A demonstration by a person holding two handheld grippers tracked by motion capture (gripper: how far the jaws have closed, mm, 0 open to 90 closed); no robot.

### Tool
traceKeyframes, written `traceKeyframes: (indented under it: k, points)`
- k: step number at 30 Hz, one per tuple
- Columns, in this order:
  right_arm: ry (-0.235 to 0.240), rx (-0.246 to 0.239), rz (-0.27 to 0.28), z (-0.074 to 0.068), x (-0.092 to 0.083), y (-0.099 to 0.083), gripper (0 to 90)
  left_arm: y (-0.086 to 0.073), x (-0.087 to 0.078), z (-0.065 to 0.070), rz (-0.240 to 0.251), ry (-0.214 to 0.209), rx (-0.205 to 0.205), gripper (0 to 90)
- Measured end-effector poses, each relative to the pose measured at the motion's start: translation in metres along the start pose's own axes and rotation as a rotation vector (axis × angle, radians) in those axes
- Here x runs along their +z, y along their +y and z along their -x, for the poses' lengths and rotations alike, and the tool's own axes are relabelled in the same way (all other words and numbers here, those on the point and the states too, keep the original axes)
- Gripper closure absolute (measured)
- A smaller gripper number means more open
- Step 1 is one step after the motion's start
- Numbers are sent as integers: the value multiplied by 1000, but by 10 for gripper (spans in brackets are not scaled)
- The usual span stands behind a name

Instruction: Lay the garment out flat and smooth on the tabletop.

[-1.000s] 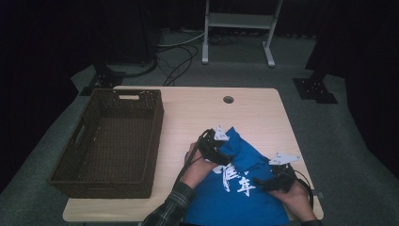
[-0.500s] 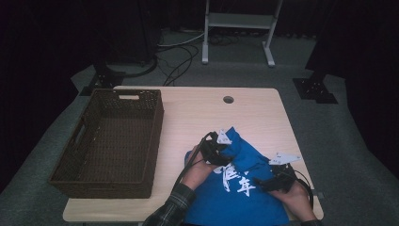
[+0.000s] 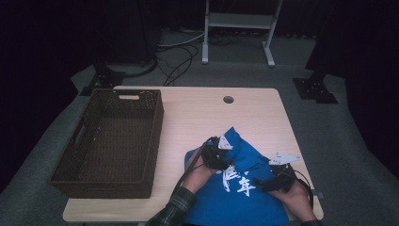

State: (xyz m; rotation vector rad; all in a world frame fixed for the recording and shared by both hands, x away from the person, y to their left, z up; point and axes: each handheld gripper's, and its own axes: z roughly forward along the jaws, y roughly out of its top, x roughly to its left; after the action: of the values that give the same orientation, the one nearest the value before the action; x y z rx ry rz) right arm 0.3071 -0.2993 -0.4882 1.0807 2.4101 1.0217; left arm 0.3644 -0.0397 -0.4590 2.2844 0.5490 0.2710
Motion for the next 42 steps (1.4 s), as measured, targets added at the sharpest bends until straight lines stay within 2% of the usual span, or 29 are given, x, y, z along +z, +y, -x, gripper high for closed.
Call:
traceKeyframes:
  k: [6,8,15,18,22,28,32,36,39,42]
  points:
    - [0,0,0,0,0,0,0,-5,9,-1,-39,25,14,568]
    - [0,-1,-1,0,0,0,0,-8,11,-2,-24,29,5,585]
    - [0,-1,-1,0,0,0,0,-8,9,-4,-15,61,-2,744]
    - [0,-2,-1,0,0,0,0,-8,8,-5,-2,62,-7,763]
    - [0,0,0,0,0,0,0,-8,4,-6,20,57,-9,793]
    - [0,0,0,0,0,0,0,-8,-2,-11,58,46,-45,832]
    - [0,0,0,0,0,0,0,-9,-3,-14,66,49,-70,832]
    - [0,0,0,0,0,0,0,-10,-5,-18,98,25,-109,832]
    - [0,0,0,0,0,0,0,-11,-6,-20,106,9,-113,820]
    - [0,0,0,0,0,0,0,-11,-8,-21,113,18,-118,813]
